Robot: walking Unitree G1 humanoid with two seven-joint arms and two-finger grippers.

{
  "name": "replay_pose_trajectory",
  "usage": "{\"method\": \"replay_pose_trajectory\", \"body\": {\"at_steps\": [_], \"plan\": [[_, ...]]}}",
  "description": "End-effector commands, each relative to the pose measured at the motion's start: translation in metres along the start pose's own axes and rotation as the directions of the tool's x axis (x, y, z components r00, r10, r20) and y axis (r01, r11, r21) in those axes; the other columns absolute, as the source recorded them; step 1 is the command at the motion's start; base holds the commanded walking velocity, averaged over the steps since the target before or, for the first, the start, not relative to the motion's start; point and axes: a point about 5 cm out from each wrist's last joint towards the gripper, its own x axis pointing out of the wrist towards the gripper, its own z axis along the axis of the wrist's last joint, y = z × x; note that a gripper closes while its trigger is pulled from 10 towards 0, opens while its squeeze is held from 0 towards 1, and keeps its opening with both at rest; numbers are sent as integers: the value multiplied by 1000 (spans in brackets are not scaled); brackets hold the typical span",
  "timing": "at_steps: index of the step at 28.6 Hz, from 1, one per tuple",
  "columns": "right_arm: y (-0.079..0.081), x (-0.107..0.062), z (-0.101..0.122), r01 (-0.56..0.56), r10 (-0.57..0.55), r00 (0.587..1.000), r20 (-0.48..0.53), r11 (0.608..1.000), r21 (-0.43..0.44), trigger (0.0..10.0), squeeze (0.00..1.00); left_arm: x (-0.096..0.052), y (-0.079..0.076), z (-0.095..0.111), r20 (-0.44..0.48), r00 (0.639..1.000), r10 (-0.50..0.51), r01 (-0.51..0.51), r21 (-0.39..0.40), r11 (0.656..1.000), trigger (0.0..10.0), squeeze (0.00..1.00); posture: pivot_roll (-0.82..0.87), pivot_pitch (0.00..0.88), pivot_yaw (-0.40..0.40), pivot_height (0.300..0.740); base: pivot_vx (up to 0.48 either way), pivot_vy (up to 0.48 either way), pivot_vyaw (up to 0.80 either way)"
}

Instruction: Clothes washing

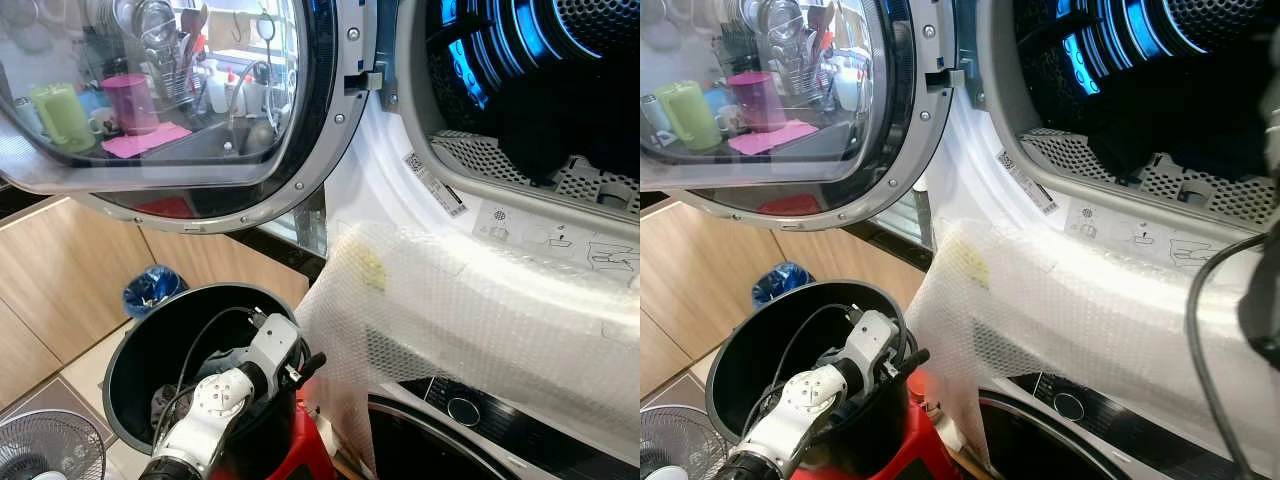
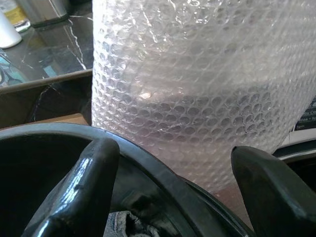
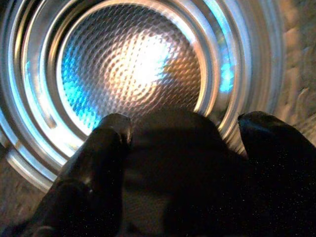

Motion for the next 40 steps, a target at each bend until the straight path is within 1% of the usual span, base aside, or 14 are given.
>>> {"method": "replay_pose_trajectory", "body": {"at_steps": [1, 6, 9, 14, 18, 20, 22, 24, 26, 27, 31, 36, 38, 40], "plan": [[1, -1, 16, -9, 6, 998, 58, 999, 39, 10000, 0, -2, 1, 0, -13, 1000, -8, 8, 10, 1000, 10000, 0, -73, 38, 108, 740, 0, 0, 0], [3, -1, 21, -23, 20, 996, 92, 999, 34, 10000, 0, -1, 0, 1, -11, 1000, -18, 18, 13, 1000, 10000, 0, -76, 37, 117, 740, 0, 0, 0], [-5, -3, 43, 1, -21, 978, 205, 995, 98, 10000, 0, 0, 1, 3, -6, 1000, -20, 21, 18, 1000, 10000, 0, -69, 38, 117, 740, 0, 0, 0], [-8, -6, 58, -4, -40, 952, 304, 990, 144, 10000, 0, 0, 1, 3, -3, 1000, -18, 18, 17, 1000, 10000, 0, -69, 40, 118, 740, 0, 0, 0], [3, -5, 47, -93, 40, 969, 244, 974, 208, 10000, 0, -1, 0, 3, -4, 1000, -22, 22, 13, 1000, 10000, 0, -72, 43, 124, 740, 0, 0, 0], [15, -6, 36, -167, 132, 969, 210, 973, 161, 10000, 0, -1, -1, 3, -2, 1000, -24, 24, 13, 1000, 10000, 0, -72, 43, 123, 740, 0, 0, 0], [15, -6, 35, -170, 133, 968, 215, 972, 162, 10000, 0, -1, -1, 3, -2, 1000, -23, 23, 12, 1000, 10000, 0, -74, 46, 123, 740, 0, 0, 0], [18, -10, 34, -260, 210, 952, 224, 940, 221, 10000, 0, -1, 0, 2, -6, 1000, -20, 20, 11, 1000, 10000, 0, -78, 49, 125, 740, 0, 0, 0], [18, -11, 35, -271, 219, 948, 230, 934, 231, 10000, 0, -1, 0, 2, -6, 1000, -20, 20, 11, 1000, 10000, 0, -78, 49, 125, 740, 0, 0, 0], [18, -24, 33, -363, 307, 916, 257, 907, 213, 10000, 0, -1, -1, 2, -6, 1000, -19, 20, 11, 1000, 10000, 0, -82, 47, 123, 740, 0, 0, 0], [12, -58, 22, -479, 427, 871, 244, 848, 226, 10000, 0, -2, -1, 2, -2, 1000, -19, 19, 6, 1000, 10000, 0, -92, 53, 124, 740, 0, 0, 0], [-8, -101, 14, -508, 464, 855, 231, 838, 200, 10000, 0, -4, -1, 2, -5, 999, -45, 46, 20, 999, 10000, 0, -106, 57, 130, 740, 0, 0, 0], [-12, -128, 12, -559, 510, 826, 240, 795, 234, 10000, 0, -5, -1, 2, -3, 998, -56, 56, 26, 998, 10000, 0, -106, 59, 126, 740, 0, 0, 0], [-12, -144, 8, -604, 552, 795, 250, 757, 250, 10000, 0, -6, -1, 3, 1, 998, -69, 69, 35, 997, 10000, 0, -103, 62, 122, 740, 0, 0, 0]]}}
